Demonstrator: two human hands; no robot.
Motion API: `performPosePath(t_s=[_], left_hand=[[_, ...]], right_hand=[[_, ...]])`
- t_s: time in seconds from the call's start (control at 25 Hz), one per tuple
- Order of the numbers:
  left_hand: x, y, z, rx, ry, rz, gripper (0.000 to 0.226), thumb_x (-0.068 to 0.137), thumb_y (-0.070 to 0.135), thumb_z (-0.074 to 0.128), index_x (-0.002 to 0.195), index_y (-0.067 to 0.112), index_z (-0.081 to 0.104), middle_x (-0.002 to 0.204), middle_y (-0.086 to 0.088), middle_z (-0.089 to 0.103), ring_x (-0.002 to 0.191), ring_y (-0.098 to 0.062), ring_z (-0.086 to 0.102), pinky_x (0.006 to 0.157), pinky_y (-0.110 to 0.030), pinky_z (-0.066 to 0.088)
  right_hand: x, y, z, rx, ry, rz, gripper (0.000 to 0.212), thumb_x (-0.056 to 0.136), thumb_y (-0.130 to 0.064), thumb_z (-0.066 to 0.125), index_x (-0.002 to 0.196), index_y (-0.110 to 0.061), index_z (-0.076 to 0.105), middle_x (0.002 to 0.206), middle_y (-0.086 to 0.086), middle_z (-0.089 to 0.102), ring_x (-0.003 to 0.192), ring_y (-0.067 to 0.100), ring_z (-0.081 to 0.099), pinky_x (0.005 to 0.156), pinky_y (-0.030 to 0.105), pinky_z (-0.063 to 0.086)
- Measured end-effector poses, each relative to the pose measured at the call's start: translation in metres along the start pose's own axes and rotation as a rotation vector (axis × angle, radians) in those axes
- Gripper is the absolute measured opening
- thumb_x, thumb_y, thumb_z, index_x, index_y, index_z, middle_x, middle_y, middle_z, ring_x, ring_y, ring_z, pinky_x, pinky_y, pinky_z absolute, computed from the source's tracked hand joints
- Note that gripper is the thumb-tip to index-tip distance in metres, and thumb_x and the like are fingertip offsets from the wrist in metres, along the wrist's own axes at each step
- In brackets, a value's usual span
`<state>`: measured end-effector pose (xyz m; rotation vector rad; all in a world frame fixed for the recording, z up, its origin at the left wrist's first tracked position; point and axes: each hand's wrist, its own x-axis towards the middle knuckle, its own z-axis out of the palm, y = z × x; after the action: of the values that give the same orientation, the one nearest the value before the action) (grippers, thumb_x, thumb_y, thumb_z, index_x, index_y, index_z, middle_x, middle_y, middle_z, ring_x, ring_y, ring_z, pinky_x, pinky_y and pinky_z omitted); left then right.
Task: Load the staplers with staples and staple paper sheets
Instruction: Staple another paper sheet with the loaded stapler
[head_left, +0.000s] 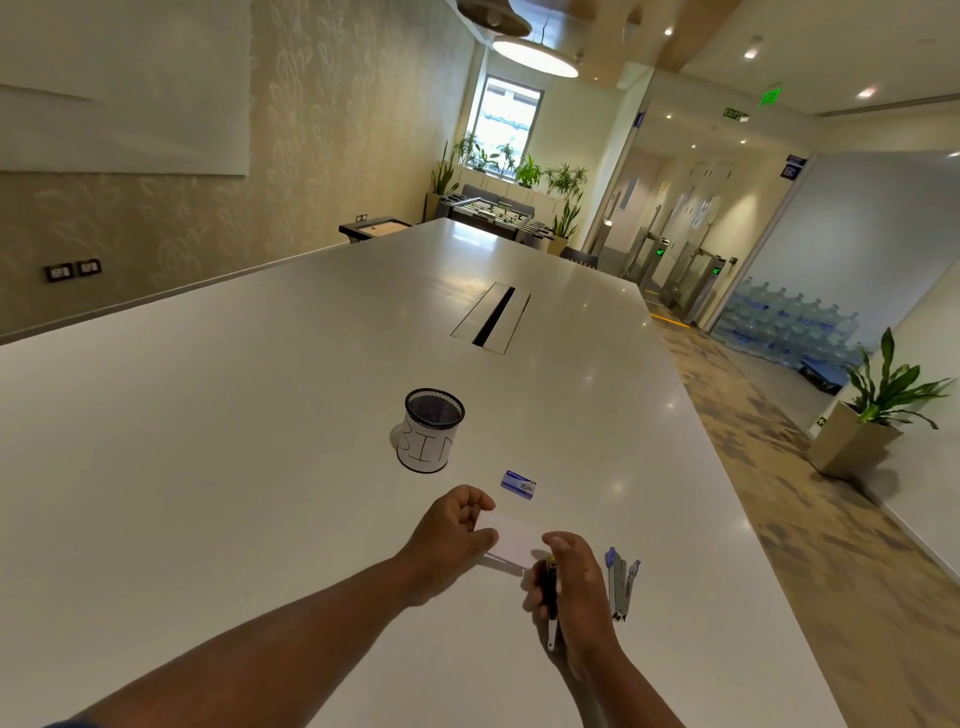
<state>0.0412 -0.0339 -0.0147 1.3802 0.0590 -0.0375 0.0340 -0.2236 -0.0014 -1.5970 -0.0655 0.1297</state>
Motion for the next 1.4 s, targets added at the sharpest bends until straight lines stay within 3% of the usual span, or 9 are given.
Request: performPosePath(t_s=[0.16, 0.28, 0.44, 0.64, 0.76, 0.96, 1.12, 1.24, 1.4], left_hand=[[0.001, 0.004, 0.002, 0.014, 0.028, -0.009, 0.029, 0.092, -0.005, 0.065, 0.115, 0.011, 0.061, 0.108, -0.014, 0.076, 0.102, -0.027, 0.075, 0.090, -0.041, 0.061], [0.002, 0.006, 0.004, -0.016, 0.060, -0.040, 0.016, 0.097, 0.001, 0.062, 0.109, 0.011, 0.063, 0.108, -0.013, 0.073, 0.103, -0.028, 0.070, 0.083, -0.033, 0.058], [0.005, 0.018, 0.009, -0.057, 0.052, -0.102, 0.006, 0.104, 0.016, 0.054, 0.110, 0.016, 0.056, 0.120, -0.013, 0.064, 0.107, -0.032, 0.068, 0.080, -0.035, 0.060], [0.001, 0.021, 0.016, -0.047, 0.034, -0.119, 0.024, 0.097, 0.009, 0.065, 0.114, 0.022, 0.055, 0.113, -0.013, 0.072, 0.090, -0.030, 0.073, 0.079, -0.043, 0.060], [0.001, 0.022, 0.019, -0.071, 0.020, -0.092, 0.032, 0.089, 0.004, 0.073, 0.113, 0.021, 0.059, 0.113, -0.012, 0.073, 0.080, -0.026, 0.068, 0.077, -0.042, 0.059], [0.000, 0.026, 0.024, -0.053, -0.034, -0.035, 0.030, 0.086, -0.002, 0.072, 0.109, 0.015, 0.066, 0.116, -0.014, 0.069, 0.101, -0.033, 0.068, 0.086, -0.043, 0.060], [-0.002, 0.024, 0.026, 0.020, 0.028, 0.007, 0.026, 0.089, 0.000, 0.070, 0.109, 0.016, 0.067, 0.115, -0.014, 0.068, 0.102, -0.030, 0.067, 0.075, -0.030, 0.061], [-0.002, 0.021, 0.025, 0.037, 0.031, -0.001, 0.023, 0.094, 0.002, 0.065, 0.109, 0.019, 0.069, 0.118, -0.014, 0.068, 0.106, -0.033, 0.068, 0.074, -0.033, 0.062], [-0.003, 0.029, 0.022, 0.092, -0.009, -0.012, 0.025, 0.099, 0.003, 0.059, 0.113, 0.021, 0.070, 0.122, -0.009, 0.069, 0.109, -0.031, 0.069, 0.084, -0.039, 0.063]], right_hand=[[-0.006, 0.009, 0.006, -0.040, 0.049, -0.136, 0.032, 0.089, -0.030, 0.044, 0.120, -0.025, 0.052, 0.069, 0.009, 0.059, 0.058, 0.021, 0.052, 0.051, 0.033, 0.041], [-0.010, 0.011, 0.007, -0.210, 0.080, -0.245, 0.024, 0.101, -0.030, 0.042, 0.124, -0.031, 0.045, 0.063, -0.005, 0.055, 0.057, 0.008, 0.052, 0.055, 0.024, 0.045], [-0.013, 0.003, 0.012, -0.096, 0.104, -0.217, 0.018, 0.107, -0.037, 0.037, 0.124, -0.035, 0.040, 0.073, 0.003, 0.064, 0.055, 0.021, 0.057, 0.049, 0.033, 0.052], [-0.008, 0.005, 0.005, -0.222, 0.092, -0.151, 0.023, 0.097, -0.039, 0.052, 0.117, -0.031, 0.046, 0.083, 0.006, 0.074, 0.056, 0.006, 0.059, 0.055, 0.025, 0.049], [-0.008, 0.008, 0.003, -0.274, 0.103, -0.137, 0.018, 0.095, -0.028, 0.067, 0.107, -0.021, 0.056, 0.085, 0.006, 0.073, 0.068, 0.013, 0.064, 0.062, 0.024, 0.053], [-0.008, 0.004, 0.003, -0.121, 0.070, -0.102, 0.025, 0.087, -0.020, 0.077, 0.108, -0.014, 0.065, 0.097, 0.005, 0.078, 0.088, 0.025, 0.074, 0.077, 0.034, 0.061], [-0.014, -0.007, 0.008, 0.025, 0.037, -0.066, 0.025, 0.088, -0.012, 0.074, 0.112, -0.017, 0.068, 0.100, 0.002, 0.078, 0.092, 0.021, 0.074, 0.076, 0.027, 0.059], [-0.019, -0.010, 0.013, 0.138, -0.008, 0.004, 0.027, 0.088, -0.007, 0.072, 0.113, -0.015, 0.069, 0.098, 0.004, 0.078, 0.087, 0.020, 0.075, 0.070, 0.027, 0.060], [-0.016, -0.014, 0.016, 0.142, -0.001, 0.003, 0.046, 0.075, -0.026, 0.078, 0.118, -0.013, 0.067, 0.101, 0.005, 0.079, 0.092, 0.025, 0.076, 0.072, 0.030, 0.061]])
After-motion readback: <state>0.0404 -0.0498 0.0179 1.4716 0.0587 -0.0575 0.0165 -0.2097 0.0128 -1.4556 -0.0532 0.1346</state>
